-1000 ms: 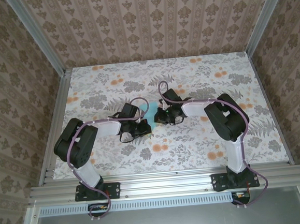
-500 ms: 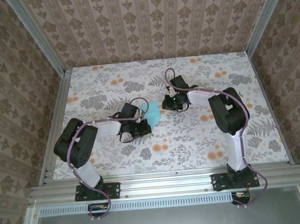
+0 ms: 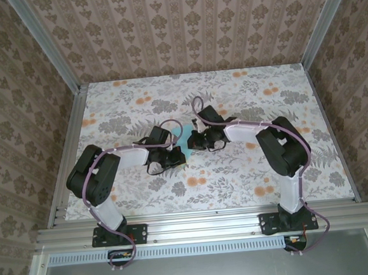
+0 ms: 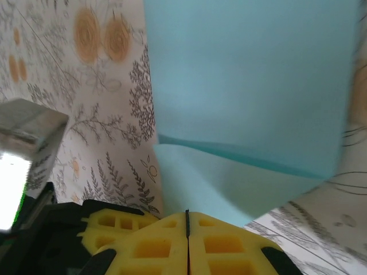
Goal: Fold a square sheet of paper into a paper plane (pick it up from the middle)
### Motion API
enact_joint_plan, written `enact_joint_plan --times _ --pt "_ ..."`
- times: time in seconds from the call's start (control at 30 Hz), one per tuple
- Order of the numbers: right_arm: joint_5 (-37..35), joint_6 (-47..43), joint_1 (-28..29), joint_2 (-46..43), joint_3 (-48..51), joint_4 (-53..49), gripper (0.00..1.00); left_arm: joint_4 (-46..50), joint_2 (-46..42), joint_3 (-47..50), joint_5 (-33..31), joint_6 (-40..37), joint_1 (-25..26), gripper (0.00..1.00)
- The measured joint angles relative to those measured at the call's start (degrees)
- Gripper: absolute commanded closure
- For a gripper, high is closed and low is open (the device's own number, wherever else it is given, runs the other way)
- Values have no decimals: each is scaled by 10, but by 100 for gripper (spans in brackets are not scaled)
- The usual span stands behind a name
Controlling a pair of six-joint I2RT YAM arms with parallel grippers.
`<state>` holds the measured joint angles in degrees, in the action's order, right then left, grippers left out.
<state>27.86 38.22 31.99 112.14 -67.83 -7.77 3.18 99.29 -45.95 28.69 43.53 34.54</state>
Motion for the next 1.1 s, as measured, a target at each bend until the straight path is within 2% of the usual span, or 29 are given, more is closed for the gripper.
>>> enact_joint_plan --times 0.43,0.77,0.87,0.93,1.0,1.1 --pt "5 -14 -7 46 -29 -32 94 0 0 0 0 -7 0 100" --pt "-2 -53 -84 71 -72 -45 92 0 1 1 1 -13 0 100" --pt "-4 -55 -99 67 -74 -47 88 13 1 -8 -2 -19 1 100" --pt "-8 -54 -105 50 -73 -54 81 34 1 -20 -11 -26 4 93" --pt "-16 -49 -104 11 -63 -53 68 68 -2 -37 -28 -34 6 84" --pt "-33 -39 -102 -69 -27 -39 55 114 -14 -65 -48 -45 6 68"
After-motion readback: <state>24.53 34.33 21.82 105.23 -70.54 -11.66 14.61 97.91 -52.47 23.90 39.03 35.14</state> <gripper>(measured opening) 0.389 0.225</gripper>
